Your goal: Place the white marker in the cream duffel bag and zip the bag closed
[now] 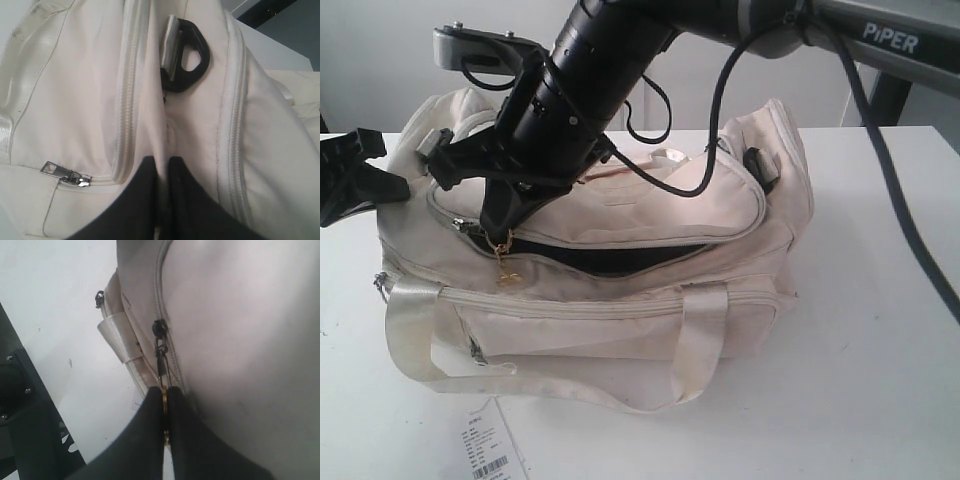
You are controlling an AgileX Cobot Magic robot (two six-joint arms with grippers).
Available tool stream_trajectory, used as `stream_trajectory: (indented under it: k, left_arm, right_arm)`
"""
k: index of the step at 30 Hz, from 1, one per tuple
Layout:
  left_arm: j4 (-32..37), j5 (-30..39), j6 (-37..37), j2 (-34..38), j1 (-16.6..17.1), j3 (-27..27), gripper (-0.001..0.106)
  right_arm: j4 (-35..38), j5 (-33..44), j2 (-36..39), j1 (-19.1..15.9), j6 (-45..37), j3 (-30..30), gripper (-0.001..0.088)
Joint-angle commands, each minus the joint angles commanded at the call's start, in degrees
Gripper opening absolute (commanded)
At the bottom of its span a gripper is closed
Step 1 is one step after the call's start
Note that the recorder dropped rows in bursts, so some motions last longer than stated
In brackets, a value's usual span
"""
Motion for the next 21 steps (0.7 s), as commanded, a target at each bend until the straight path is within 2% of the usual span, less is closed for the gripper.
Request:
stream_trajectory:
  k: [21]
  left_arm:
    - [0.0, -0.1, 0.0, 0.0, 0.0, 0.0, 0.0]
  right_arm:
    - [-2.65, 0.0, -1.65, 0.0, -0.55, 3.83, 0.0]
